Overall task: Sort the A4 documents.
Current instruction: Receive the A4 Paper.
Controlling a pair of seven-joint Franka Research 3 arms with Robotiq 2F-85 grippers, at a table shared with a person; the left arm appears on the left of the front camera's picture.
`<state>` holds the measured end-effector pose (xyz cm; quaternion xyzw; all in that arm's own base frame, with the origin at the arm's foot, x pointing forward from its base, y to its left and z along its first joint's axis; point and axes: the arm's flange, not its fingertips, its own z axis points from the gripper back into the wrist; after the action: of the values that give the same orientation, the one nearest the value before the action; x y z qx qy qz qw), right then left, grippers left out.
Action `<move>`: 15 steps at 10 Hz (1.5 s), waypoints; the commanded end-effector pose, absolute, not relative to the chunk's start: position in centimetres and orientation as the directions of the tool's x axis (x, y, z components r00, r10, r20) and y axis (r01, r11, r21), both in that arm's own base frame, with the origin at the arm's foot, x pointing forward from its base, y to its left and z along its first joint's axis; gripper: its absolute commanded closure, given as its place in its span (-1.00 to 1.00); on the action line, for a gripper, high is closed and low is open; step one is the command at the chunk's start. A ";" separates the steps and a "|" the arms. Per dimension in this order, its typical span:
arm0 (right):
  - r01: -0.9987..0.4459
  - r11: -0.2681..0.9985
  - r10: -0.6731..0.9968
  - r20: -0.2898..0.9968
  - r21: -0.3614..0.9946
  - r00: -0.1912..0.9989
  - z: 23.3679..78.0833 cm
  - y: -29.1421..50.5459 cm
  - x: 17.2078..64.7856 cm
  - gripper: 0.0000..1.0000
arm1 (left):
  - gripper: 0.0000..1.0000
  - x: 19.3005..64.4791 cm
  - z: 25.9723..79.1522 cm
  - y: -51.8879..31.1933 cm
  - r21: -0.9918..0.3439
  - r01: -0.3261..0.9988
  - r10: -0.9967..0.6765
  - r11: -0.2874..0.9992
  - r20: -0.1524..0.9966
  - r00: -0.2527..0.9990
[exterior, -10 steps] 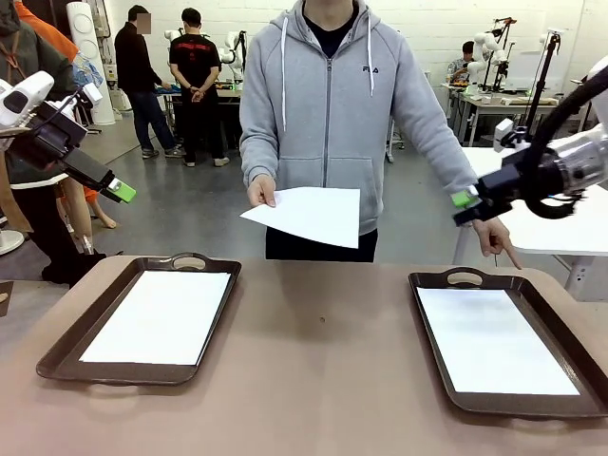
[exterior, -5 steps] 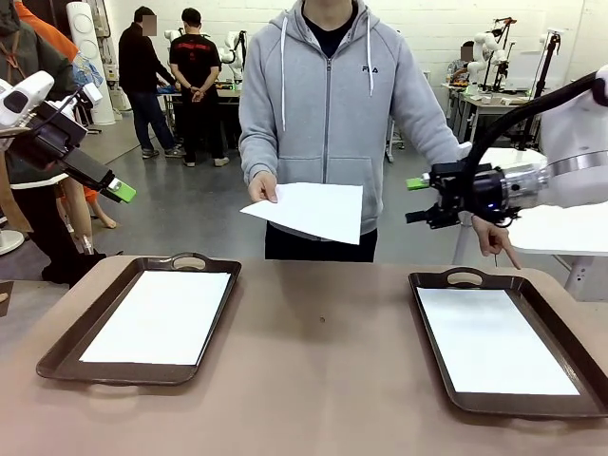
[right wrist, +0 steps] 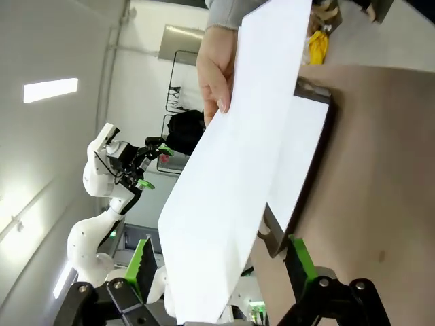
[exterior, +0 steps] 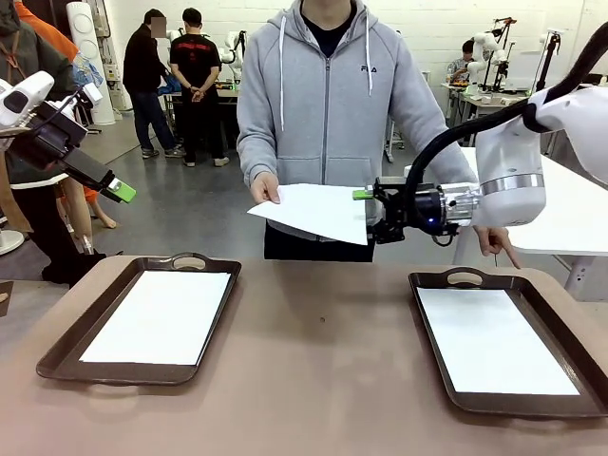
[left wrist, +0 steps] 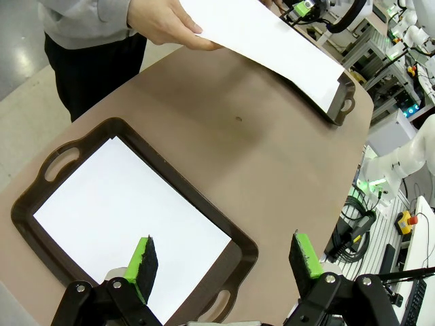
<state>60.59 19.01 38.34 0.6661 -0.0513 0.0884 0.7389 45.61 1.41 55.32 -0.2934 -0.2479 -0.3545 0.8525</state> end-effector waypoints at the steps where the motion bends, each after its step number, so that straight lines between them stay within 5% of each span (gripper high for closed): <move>1: -0.172 0.081 0.033 0.170 0.982 0.985 38.8 20.0 61.4 -1.00 | -1.00 45.5 55.4 1.5 -0.318 0.755 -0.463 0.573 0.635 0.619; 13: -0.103 0.028 0.021 0.102 0.994 0.995 38.2 20.3 61.5 -1.00 | -1.00 45.5 55.4 1.5 -0.318 0.755 -0.463 0.573 0.635 0.619; 15: -0.127 0.027 0.041 0.125 0.992 0.991 38.1 20.4 61.3 -0.68 | -1.00 45.5 55.4 1.5 -0.318 0.755 -0.463 0.573 0.635 0.619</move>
<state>60.63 20.07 38.29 0.6893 -0.0293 0.0498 0.7222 45.61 1.41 55.32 -0.2934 -0.2479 -0.3545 0.8525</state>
